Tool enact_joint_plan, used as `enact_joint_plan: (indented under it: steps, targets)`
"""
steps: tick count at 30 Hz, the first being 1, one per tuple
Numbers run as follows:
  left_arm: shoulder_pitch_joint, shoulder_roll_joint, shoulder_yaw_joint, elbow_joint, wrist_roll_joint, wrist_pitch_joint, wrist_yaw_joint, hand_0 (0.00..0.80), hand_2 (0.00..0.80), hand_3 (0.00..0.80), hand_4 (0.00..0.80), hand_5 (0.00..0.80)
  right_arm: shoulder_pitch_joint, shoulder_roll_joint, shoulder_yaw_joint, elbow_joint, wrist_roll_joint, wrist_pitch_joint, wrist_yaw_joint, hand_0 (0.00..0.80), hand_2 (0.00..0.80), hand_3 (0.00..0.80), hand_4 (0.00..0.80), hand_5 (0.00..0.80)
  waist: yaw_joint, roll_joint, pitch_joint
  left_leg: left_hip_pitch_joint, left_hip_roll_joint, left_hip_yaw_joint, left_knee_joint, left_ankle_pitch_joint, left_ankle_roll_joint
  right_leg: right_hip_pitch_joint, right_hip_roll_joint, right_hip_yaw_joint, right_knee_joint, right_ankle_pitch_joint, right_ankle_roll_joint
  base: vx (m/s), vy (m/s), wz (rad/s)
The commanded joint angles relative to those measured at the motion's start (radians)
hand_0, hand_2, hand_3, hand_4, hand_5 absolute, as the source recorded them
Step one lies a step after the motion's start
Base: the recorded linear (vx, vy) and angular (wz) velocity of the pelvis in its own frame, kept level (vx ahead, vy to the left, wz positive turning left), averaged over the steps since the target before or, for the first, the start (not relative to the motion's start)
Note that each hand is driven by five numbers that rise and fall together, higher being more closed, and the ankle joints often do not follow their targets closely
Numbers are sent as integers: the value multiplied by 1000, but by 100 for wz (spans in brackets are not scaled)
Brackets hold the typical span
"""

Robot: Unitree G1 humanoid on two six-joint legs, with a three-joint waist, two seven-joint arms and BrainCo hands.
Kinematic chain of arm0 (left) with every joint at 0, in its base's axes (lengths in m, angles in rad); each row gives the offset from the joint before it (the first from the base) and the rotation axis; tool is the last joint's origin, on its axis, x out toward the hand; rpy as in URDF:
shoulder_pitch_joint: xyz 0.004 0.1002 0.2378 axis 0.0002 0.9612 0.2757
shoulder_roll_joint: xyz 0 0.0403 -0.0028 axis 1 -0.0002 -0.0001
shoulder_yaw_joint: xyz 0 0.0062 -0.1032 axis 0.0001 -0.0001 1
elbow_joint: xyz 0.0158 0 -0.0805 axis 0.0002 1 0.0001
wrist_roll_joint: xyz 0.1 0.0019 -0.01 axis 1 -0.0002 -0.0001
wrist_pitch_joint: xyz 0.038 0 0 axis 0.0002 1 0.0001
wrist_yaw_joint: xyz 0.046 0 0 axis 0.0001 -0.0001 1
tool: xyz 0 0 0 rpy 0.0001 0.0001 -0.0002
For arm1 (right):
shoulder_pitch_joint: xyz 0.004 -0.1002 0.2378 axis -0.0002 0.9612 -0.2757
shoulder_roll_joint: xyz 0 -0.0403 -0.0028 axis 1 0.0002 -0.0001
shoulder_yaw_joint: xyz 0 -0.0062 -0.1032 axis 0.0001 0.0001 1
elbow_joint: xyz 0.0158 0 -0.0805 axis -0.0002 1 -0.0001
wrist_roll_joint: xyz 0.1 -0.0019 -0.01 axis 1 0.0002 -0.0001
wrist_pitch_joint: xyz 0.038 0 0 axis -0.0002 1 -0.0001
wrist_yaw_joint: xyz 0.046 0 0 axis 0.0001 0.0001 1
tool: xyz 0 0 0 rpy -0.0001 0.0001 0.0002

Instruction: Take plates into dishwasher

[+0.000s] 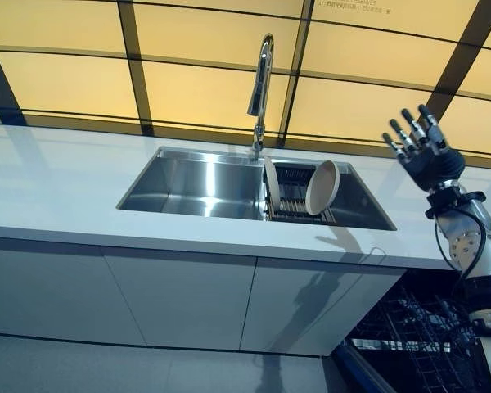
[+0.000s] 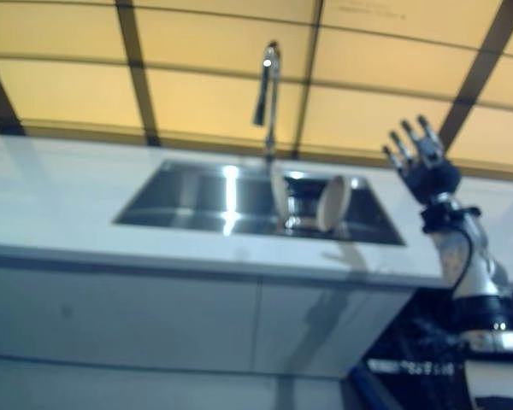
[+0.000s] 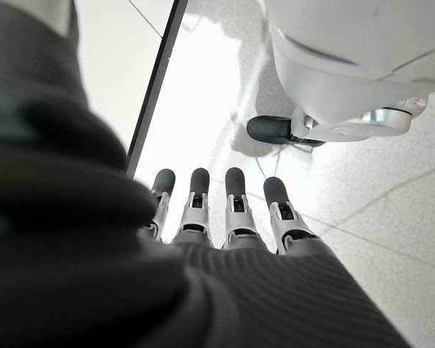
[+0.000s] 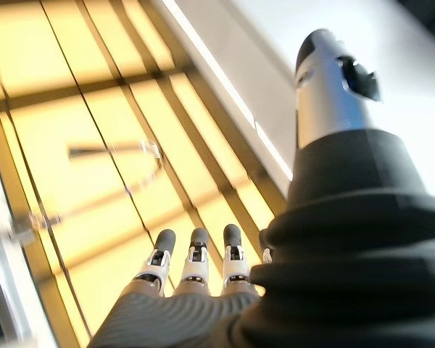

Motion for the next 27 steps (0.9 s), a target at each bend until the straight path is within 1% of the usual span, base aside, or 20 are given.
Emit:
enact_joint_plan:
  steps: [1, 2, 3, 4, 5, 6, 7, 8, 10, 11, 13, 15, 18, 20, 22, 23, 24, 25, 26, 27]
  targets:
    - [-45, 36, -58, 30, 18, 14, -9, 0, 0, 0, 0, 0, -93, -74, -47, 29, -61, -99, -201, 0, 0, 0, 0, 0, 38, 56, 9, 11, -23, -28, 127, -173, 69, -178, -36, -4, 426, 59, 32, 64, 115, -12]
    - [-49, 41, -63, 25, 27, 21, -13, 0, 0, 0, 0, 0, -93, -82, -49, 43, -78, -106, -238, 0, 0, 0, 0, 0, 35, 60, 18, 13, -26, -31, 122, -172, 72, -233, -41, 5, 504, 83, 29, 35, 40, -12]
    - [-51, 46, -74, 19, 23, 27, -10, 0, 0, 0, 0, 0, -94, -85, -53, 59, -103, -113, -256, 0, 0, 0, 0, 0, 33, 61, 28, 19, -29, -28, 119, -169, 71, -262, -45, 6, 524, 110, 28, 99, -29, 3]
    - [-58, 56, -88, 14, 8, 35, -2, 0, 0, 0, 0, 0, -100, -90, -52, 86, -139, -112, -306, 0, 0, 0, 0, 0, 36, 60, 39, 27, -30, -31, 108, -160, 63, -274, -34, 5, 423, 111, 28, 109, -62, 15]
    - [-60, 57, -90, 13, 5, 37, -2, 0, 0, 0, 0, 0, -104, -93, -50, 97, -151, -112, -318, 0, 0, 0, 0, 0, 35, 64, 43, 35, -26, -36, 103, -157, 60, -261, -27, 0, 382, 113, 26, 185, -137, 18]
    - [-65, 62, -91, 13, -2, 39, -1, 0, 0, 0, 0, 0, -116, -106, -39, 131, -225, -114, -371, 0, 0, 0, 0, 0, 38, 61, 47, 46, -27, -44, 98, -159, 53, -254, -21, -2, 230, 121, 28, 159, -177, 10]
    - [-74, 68, -86, 5, 0, 49, -6, 0, 0, 0, 0, 0, -132, -127, -26, 153, -254, -106, -415, 0, 0, 0, 0, 0, 36, 56, 58, 53, -30, -49, 110, -170, 49, -264, -4, 12, 112, 161, 36, 141, -206, -2]
    - [-82, 73, -83, -10, -4, 62, -8, 0, 0, 0, 0, 0, -141, -140, -21, 160, -302, -101, -442, 0, 0, 0, 0, 0, 32, 55, 73, 53, -30, -55, 129, -184, 50, -281, 11, 25, 117, 154, 34, 95, -208, -7]
    - [-91, 69, -78, -35, -65, 74, 11, 0, 0, 0, 0, 0, -173, -175, 27, 200, -428, -94, -518, 0, 0, 0, 0, 0, 33, 36, 80, 40, -38, -64, 184, -218, 60, -241, 21, 35, 91, 116, 32, 148, -203, 15]
    - [-98, 61, -71, -42, -107, 84, 31, 0, 0, 0, 0, 0, -189, -195, 52, 212, -469, -69, -537, 0, 0, 0, 0, 0, 28, 35, 78, 49, -34, -56, 179, -214, 55, -221, 25, 36, 80, 110, 30, 201, -181, 44]
    - [-94, 51, -40, -28, -76, 87, 19, 0, 0, 0, 0, 0, -230, -221, 91, 267, -544, -33, -493, 0, 0, 0, 0, 0, 30, 34, 67, 80, -18, -42, 138, -202, 43, -171, 28, 17, 38, 99, 24, 200, -147, 40]
    - [-87, 39, -43, -17, -46, 80, 13, 0, 0, 0, 0, 0, -276, -226, 166, 297, -592, 18, -495, 0, 0, 0, 0, 0, 35, 29, 51, 100, -6, -29, 94, -183, 31, -126, 33, 10, -5, 97, 19, 205, -148, 18]
    - [-82, 32, -38, -13, -63, 91, 26, 0, 0, 0, 0, 0, -314, -213, 221, 330, -604, 36, -480, 0, 0, 0, 0, 0, 40, 33, 39, 117, 5, -20, 49, -166, 21, -94, 33, -7, -21, 80, 14, 136, -101, -2]
    - [-82, 26, -46, -11, -58, 97, 20, 0, 0, 0, 0, 0, -318, -195, 235, 304, -628, 56, -499, 0, 0, 0, 0, 0, 40, 36, 38, 117, 10, -15, 42, -159, 17, -85, 34, -16, -9, 64, 10, 122, -105, -9]
    - [-80, 19, -50, -8, -48, 91, 7, 0, 0, 0, 0, 0, -327, -184, 249, 292, -639, 73, -500, 0, 0, 0, 0, 0, 36, 34, 35, 120, 21, -8, 65, -175, 11, -84, 36, -13, 8, 41, -2, 145, -103, -9]
    - [-78, 11, -54, -6, -71, 81, 10, 0, 0, 0, 0, 0, -343, -183, 267, 306, -628, 76, -474, 0, 0, 0, 0, 0, 34, 29, 34, 117, 30, 0, 131, -209, 5, -88, 38, 3, 26, 24, -17, 132, -117, -5]
    - [-75, 1, -57, -5, -94, 67, 10, 0, 0, 0, 0, 0, -358, -185, 290, 313, -618, 68, -466, 0, 0, 0, 0, 0, 42, 15, 46, 40, 34, -1, 339, -191, -6, -75, 36, 19, 29, 15, -38, 94, -116, -4]
    - [-75, -3, -57, -8, -99, 64, 12, 0, 0, 0, 0, 0, -360, -187, 295, 313, -612, 63, -461, 0, 0, 0, 0, 0, 43, 13, 50, -11, 38, -11, 434, -186, -8, -73, 40, 21, 26, 17, -46, 32, -108, -6]
    - [-75, -8, -56, -25, -106, 70, 22, 0, 0, 0, 0, 0, -351, -194, 296, 290, -589, 68, -480, 0, 0, 0, 0, 0, 52, 10, 70, -97, 38, -37, 553, -144, -11, -63, 45, 18, 28, 20, -60, -11, -45, -14]
    - [-85, -11, -59, -37, -102, 83, 24, 0, 0, 0, 0, 0, -333, -184, 282, 263, -590, 79, -517, 0, 0, 0, 0, 0, 56, 9, 85, -147, 34, -38, 520, -135, -21, -56, 44, 1, 31, 23, -57, 17, 4, -12]
